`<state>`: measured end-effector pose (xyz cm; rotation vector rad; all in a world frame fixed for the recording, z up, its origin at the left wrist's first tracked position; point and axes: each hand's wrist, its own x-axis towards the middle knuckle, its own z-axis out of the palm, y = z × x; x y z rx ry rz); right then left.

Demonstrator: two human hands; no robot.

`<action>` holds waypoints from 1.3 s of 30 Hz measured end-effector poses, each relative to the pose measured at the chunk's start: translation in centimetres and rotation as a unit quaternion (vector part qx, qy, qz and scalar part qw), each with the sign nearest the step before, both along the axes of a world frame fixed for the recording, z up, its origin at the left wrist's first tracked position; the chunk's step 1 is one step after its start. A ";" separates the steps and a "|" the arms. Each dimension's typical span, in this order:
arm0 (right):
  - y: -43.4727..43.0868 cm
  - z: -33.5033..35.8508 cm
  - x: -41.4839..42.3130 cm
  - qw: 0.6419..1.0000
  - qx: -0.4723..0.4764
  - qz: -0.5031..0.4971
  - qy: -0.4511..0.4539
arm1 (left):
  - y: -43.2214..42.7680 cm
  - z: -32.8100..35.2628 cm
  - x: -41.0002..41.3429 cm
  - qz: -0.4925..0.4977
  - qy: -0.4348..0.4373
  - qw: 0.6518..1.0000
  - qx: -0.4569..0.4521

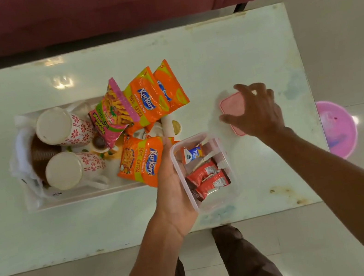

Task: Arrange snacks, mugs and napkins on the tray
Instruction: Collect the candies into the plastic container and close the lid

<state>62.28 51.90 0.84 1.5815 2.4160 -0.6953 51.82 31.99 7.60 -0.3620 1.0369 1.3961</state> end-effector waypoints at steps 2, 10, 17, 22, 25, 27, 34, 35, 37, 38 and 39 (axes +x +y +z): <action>-0.2 -1.3 -0.9 0.999 0.020 0.014 -0.021 | 0.2 -0.2 0.3 0.002 -0.013 1.000 -0.004; -0.8 -2.7 -0.4 0.997 0.066 -0.023 -0.011 | 0.3 -1.1 0.6 0.005 -0.020 1.000 -0.015; -3.0 7.3 1.3 0.856 0.012 -0.302 0.419 | 0.4 -0.8 0.5 0.022 0.007 0.999 -0.024; -12.3 12.8 1.9 0.783 -0.064 -0.320 0.530 | 1.7 -0.5 0.4 0.036 0.013 0.998 -0.039; -16.9 12.8 1.6 0.850 -0.063 -0.263 0.453 | 1.7 -0.4 1.0 0.050 0.010 0.998 -0.024; -18.2 12.4 1.5 0.892 -0.023 -0.233 0.387 | 1.5 -0.6 1.2 0.052 -0.013 0.999 0.000; -19.0 11.4 1.1 0.902 -0.010 -0.217 0.372 | 1.6 -0.4 0.7 0.056 -0.007 0.998 -0.039; -18.9 11.3 1.1 0.906 -0.011 -0.208 0.367 | 1.5 -0.2 0.6 0.062 -0.004 0.997 -0.038; -18.6 11.2 1.1 0.909 -0.041 -0.201 0.364 | 1.4 0.3 0.3 0.072 -0.009 0.997 -0.036; -18.5 11.3 1.0 0.900 -0.077 -0.214 0.371 | 1.4 0.4 0.1 0.072 -0.014 0.997 -0.032; -18.4 11.5 1.0 0.884 -0.124 -0.238 0.383 | 1.4 0.7 -0.1 0.073 -0.024 0.997 -0.024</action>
